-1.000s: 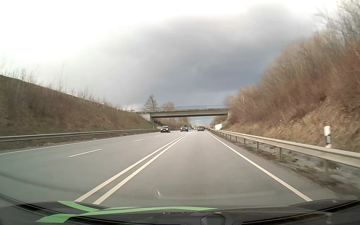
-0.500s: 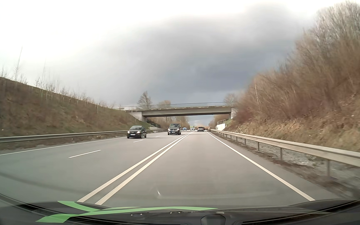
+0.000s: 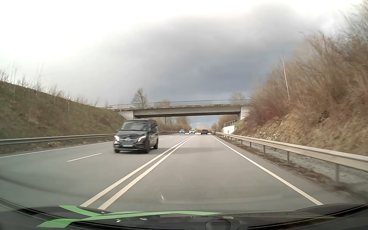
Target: Follow the waypoints while adhering to traffic rules and regulations
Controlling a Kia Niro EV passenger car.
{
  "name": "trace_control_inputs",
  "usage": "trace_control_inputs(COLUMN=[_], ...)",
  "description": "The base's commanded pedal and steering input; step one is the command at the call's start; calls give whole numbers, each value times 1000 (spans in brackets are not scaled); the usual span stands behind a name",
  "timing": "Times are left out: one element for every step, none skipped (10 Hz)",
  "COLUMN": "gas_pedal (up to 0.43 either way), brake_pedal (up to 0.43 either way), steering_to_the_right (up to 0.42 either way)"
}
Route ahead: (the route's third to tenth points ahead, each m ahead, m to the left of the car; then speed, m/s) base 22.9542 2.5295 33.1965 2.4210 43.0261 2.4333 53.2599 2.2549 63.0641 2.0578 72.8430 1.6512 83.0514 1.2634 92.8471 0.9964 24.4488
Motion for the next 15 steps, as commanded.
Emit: trace_control_inputs(gas_pedal=[280,280,280,280,280,280,280,280,280,280,280,280,280,280,280], brake_pedal=[0,0,0,0,0,0,0,0,0,0,0,0,0,0,0], steering_to_the_right=[4,3,3,2,2,2,2,2,2,2,2,2,1,1,1])
